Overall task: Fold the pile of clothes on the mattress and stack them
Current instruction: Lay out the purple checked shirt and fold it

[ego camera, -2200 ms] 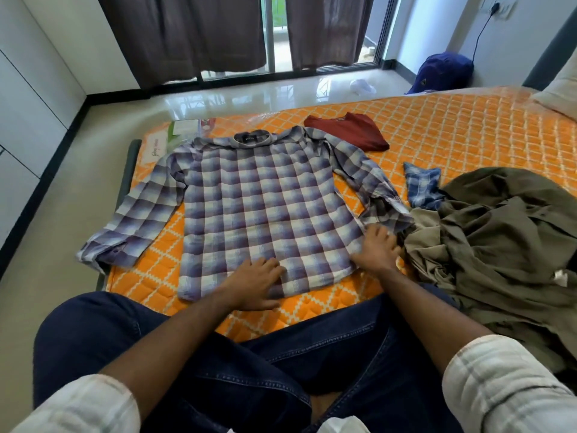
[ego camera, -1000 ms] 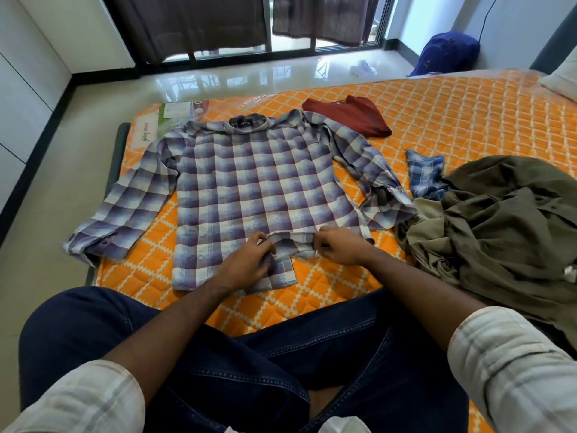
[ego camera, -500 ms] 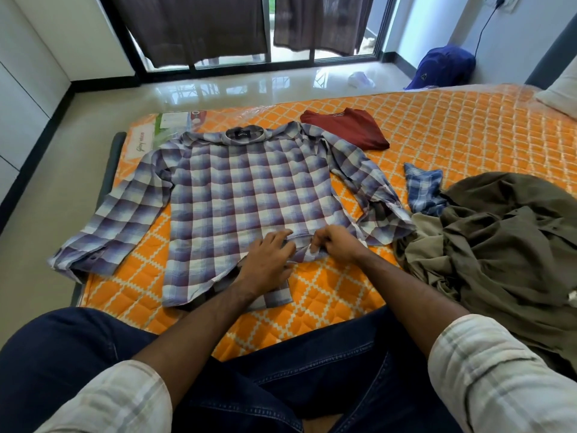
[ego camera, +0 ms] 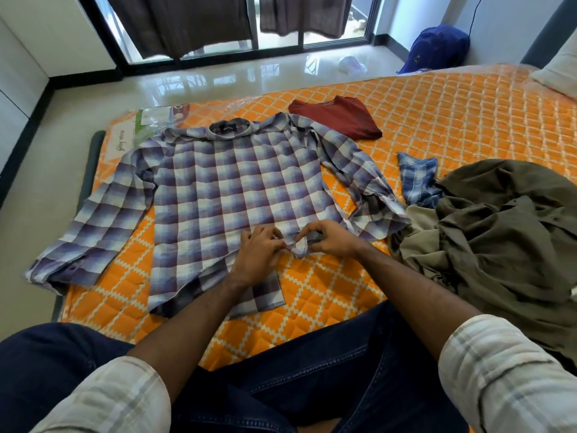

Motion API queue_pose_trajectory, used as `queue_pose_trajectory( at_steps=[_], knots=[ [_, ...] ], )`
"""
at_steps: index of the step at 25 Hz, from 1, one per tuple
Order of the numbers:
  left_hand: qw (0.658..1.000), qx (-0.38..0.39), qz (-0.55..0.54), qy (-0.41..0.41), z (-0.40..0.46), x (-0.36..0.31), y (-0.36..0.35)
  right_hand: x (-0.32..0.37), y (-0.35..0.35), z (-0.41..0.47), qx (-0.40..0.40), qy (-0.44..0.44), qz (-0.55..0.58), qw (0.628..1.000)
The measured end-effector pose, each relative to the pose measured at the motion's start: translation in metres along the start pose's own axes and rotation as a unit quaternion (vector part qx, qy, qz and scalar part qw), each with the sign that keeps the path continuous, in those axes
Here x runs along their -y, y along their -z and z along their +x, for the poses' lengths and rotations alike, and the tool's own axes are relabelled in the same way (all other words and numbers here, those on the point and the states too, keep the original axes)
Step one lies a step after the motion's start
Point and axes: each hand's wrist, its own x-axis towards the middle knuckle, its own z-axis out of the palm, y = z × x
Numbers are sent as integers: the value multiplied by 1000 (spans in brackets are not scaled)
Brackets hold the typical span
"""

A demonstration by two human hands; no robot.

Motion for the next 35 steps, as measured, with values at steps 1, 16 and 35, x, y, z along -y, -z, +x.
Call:
queue_pose_trajectory(
  at_steps=[1, 16, 35],
  knots=[
    [999, 18, -29, 21, 0, 1, -1, 0, 0, 1, -5, 3, 1, 1000],
    [996, -46, 64, -39, -46, 2, 10, 28, -17, -15, -72, -48, 5, 996],
    [981, -34, 147, -121, -57, -48, 4, 34, -19, -41, -4, 94, -191, 977]
  ],
)
